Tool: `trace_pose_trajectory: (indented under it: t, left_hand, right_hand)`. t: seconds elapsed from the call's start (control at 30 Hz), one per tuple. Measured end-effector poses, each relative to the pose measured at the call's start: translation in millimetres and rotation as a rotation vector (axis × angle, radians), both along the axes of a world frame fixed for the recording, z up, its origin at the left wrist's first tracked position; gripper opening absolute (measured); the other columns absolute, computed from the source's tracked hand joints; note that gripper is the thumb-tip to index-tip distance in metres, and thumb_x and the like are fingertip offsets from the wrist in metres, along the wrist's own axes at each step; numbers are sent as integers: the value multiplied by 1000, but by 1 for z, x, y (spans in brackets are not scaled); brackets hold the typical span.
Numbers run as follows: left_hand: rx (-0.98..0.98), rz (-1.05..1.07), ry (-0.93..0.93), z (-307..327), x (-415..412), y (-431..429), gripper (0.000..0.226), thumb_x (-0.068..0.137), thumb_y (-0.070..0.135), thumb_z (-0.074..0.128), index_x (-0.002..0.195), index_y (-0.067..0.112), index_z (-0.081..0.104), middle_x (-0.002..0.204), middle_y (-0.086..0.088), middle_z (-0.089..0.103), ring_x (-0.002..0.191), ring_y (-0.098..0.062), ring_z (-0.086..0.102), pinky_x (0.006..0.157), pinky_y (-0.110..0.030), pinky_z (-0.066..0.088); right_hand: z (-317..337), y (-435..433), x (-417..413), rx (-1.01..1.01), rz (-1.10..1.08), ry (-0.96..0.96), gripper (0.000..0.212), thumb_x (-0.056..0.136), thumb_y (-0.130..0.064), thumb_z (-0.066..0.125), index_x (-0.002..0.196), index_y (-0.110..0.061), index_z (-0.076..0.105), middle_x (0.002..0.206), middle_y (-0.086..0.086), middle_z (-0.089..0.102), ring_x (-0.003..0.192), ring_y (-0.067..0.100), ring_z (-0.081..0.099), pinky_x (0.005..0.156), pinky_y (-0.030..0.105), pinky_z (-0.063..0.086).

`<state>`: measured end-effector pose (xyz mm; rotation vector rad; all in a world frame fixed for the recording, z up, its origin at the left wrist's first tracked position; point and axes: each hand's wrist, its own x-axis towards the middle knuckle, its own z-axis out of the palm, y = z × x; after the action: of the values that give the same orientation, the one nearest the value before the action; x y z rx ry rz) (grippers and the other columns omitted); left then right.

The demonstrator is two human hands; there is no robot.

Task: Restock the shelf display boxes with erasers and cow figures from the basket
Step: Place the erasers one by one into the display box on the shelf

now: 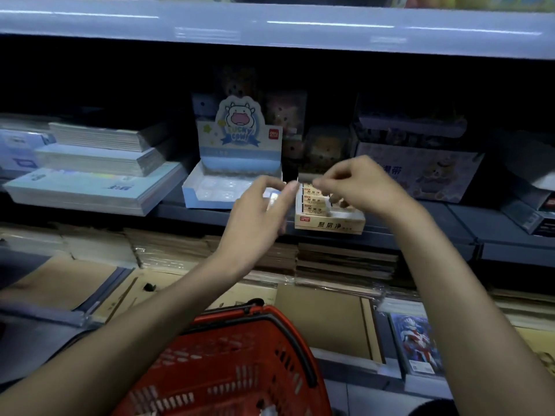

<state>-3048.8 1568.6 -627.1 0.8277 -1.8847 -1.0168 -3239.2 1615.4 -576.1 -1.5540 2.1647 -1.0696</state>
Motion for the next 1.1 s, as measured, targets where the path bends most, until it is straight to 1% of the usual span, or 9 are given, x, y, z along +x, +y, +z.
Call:
trace_pose_trajectory:
  t: [0.13,0.3,0.43,0.53,0.63,0.7,0.8,1.0,1.1]
  left_hand:
    - [514,-122,261,15,-4,13,60,104,64,31,110,12,62,63,-8,60,38,-13,42,37,-19,28]
    - [691,-181,331,25,-18,23,63,107,59,24,97,10,60,58,-10,57,35,-14,35,34,-15,19]
    - [700,-227,317,25,-23,22,64,108,58,23,94,13,65,63,-11,60,34,-14,35,33,-15,18]
    - [418,-108,123,19,-22,18,39,109,45,35,103,19,63,59,-3,60,40,-15,40,37,-21,29]
    - [-115,1,-208,1,-18,9,15,103,39,50,109,32,62,55,7,55,53,-12,50,53,-32,43]
    - [-328,41,-428,-10,-17,7,21,102,42,52,121,38,59,60,8,59,65,-13,60,62,-35,51]
    - [-441,71,-567,-19,-19,5,30,102,42,50,130,38,58,72,9,66,78,-20,66,64,-35,52]
    - [-462,101,-545,-23,-24,-3,22,104,39,50,121,38,62,65,13,56,77,-21,66,57,-33,41]
    - [-450,93,-544,-24,-26,-6,22,103,39,50,119,38,64,68,10,58,79,-24,66,61,-35,48]
  right_hand:
    - [29,21,20,82,213,-230,19,85,-39,81,94,-22,81,89,-1,78,74,9,69,64,24,53]
    - [33,31,32,173,370,-247,19,82,-26,84,97,-15,80,77,6,75,71,9,65,61,25,43]
    - [30,35,20,76,316,-340,22,78,-23,86,95,-11,78,79,2,70,73,15,57,61,27,42]
    - [27,31,5,-60,84,-347,24,82,-21,85,99,-9,73,79,6,71,71,19,58,55,24,44]
    - [16,24,-11,-120,-163,-47,22,85,-28,82,101,-27,67,80,-1,68,74,16,65,58,29,47]
    - [5,20,-13,-90,-235,77,20,86,-30,81,98,-30,65,83,-5,65,79,13,64,57,26,41]
    - [-16,13,-15,10,-252,139,20,86,-29,82,93,-28,63,94,-4,66,89,19,64,63,29,45]
    - [-15,13,-20,220,-155,244,39,81,-29,87,116,-22,71,113,3,64,104,22,60,79,31,47]
    - [-11,11,-17,241,-157,326,42,81,-23,87,121,-19,73,122,7,66,113,25,61,86,32,50]
